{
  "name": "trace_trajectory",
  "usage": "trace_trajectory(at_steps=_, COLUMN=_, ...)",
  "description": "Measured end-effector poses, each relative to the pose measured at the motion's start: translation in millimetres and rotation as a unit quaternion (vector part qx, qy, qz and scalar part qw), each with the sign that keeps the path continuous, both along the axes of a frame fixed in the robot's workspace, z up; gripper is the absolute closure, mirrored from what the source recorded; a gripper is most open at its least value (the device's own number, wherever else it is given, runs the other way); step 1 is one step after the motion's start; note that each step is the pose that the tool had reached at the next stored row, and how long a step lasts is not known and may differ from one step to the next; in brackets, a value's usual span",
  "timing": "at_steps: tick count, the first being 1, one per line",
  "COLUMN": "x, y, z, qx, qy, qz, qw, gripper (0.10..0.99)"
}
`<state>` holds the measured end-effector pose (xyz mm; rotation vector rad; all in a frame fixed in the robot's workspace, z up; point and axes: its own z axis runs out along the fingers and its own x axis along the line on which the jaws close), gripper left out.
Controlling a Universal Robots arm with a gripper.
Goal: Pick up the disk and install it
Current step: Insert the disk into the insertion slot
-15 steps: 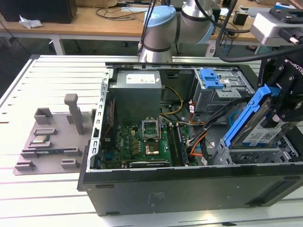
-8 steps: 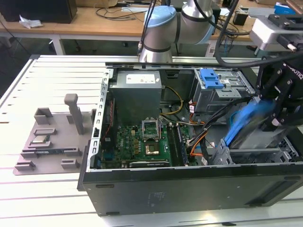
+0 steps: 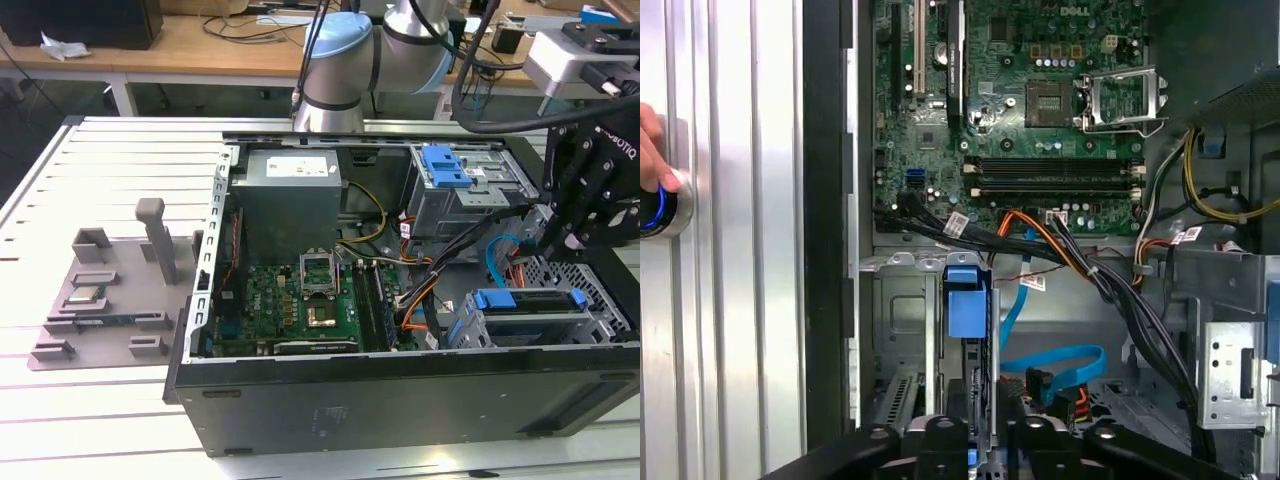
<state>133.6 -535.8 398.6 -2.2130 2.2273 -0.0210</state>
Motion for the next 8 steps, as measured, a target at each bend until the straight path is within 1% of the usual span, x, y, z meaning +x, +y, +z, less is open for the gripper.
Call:
trace_trajectory(at_steps=2, x=0.0, y=0.4, z=-2.8, qx=-0.0001, qy=0.0001, qz=0.0, qw=1.0, gripper=0.969)
trace_trajectory(at_steps=3, x=1.9, y=0.3, z=-7.2, qx=0.0, qy=0.0008, qz=0.0, qw=1.0, gripper=0.98)
trace_trajectory(at_steps=5, x=4.6, y=0.2, z=-10.6, qx=-0.0001, qy=0.0011, qz=0.0, qw=1.0, gripper=0.98)
trace_trajectory(at_steps=8, x=12.9, y=-0.2, z=-21.0, qx=-0.0001, qy=0.002, qz=0.0, qw=1.0, gripper=0.98)
